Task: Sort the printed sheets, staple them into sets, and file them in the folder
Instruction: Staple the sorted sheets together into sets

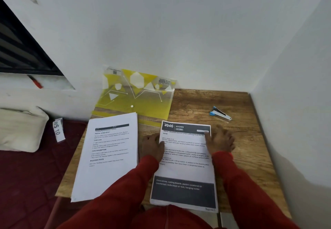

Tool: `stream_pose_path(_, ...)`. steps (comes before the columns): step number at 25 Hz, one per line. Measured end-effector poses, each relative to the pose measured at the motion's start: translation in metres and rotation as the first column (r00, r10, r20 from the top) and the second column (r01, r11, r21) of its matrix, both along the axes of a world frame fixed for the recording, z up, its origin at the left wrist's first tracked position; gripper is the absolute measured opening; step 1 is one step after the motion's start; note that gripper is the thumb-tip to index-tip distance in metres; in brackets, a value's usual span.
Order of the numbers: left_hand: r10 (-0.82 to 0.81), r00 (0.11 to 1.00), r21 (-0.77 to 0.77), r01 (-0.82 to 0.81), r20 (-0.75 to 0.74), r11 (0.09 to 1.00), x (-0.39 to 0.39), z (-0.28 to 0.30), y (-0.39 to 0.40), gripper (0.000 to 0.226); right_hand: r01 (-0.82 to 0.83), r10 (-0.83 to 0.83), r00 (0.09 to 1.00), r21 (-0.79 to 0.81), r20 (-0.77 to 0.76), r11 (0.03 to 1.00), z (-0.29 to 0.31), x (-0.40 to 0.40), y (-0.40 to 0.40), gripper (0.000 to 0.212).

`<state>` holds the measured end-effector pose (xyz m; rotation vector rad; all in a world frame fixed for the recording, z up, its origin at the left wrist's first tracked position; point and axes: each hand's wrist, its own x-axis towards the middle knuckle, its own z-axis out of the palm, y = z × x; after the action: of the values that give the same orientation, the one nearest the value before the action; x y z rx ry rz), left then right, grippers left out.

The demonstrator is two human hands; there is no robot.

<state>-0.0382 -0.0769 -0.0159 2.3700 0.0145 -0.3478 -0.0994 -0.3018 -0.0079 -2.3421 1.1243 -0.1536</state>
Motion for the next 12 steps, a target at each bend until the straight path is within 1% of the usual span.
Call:
stream_pose_path(2,0.042,0.998,-0.007,-0.042,-0.037,0.999,-0.001,0.006,-0.007,0.034,-0.047,0.053,0.998,0.12,-0.043,0.992,-0.007,-0.012,0.018,0.063)
stream_pose_path(3,0.049,0.998,-0.072,-0.052,-0.046,0.996,-0.001,0.009,-0.011,0.031,-0.054,0.057,0.998,0.17,-0.013,0.984,-0.012,-0.012,0.02,0.064)
stream_pose_path(5,0.048,0.996,-0.312,-0.07,-0.078,0.947,-0.005,0.021,-0.017,0.023,-0.038,0.02,0.998,0.286,0.066,0.958,-0.011,-0.012,0.017,0.064)
stream_pose_path(6,0.029,0.997,-0.408,-0.058,-0.076,0.911,-0.008,0.032,-0.019,0.023,-0.031,-0.032,0.988,0.393,0.152,0.919,-0.008,-0.012,0.014,0.065)
stream_pose_path(7,0.013,0.998,-0.477,-0.037,-0.054,0.878,-0.009,0.042,-0.02,0.024,-0.049,-0.108,0.959,0.53,0.262,0.847,-0.002,-0.015,0.011,0.065)
stream_pose_path(8,0.003,1.0,-0.531,-0.015,-0.024,0.847,-0.008,0.052,-0.019,0.025,-0.103,-0.198,0.909,0.659,0.366,0.745,0.006,-0.017,0.009,0.065)
stream_pose_path(9,0.0,1.0,-0.584,0.008,0.013,0.812,-0.005,0.062,-0.017,0.026,-0.173,-0.28,0.856,0.752,0.434,0.636,0.018,-0.02,0.009,0.064)
stream_pose_path(10,-0.002,0.998,-0.632,0.04,0.06,0.774,0.0,0.075,-0.015,0.024,-0.253,-0.33,0.808,0.793,0.488,0.554,0.034,-0.022,0.009,0.062)
stream_pose_path(11,-0.001,0.994,-0.669,0.078,0.114,0.739,0.005,0.087,-0.013,0.022,-0.311,-0.336,0.774,0.784,0.537,0.538,0.052,-0.023,0.01,0.058)
stream_pose_path(12,0.001,0.986,-0.691,0.117,0.168,0.713,0.009,0.099,-0.011,0.02,-0.371,-0.31,0.734,0.739,0.604,0.562,0.071,-0.023,0.012,0.051)
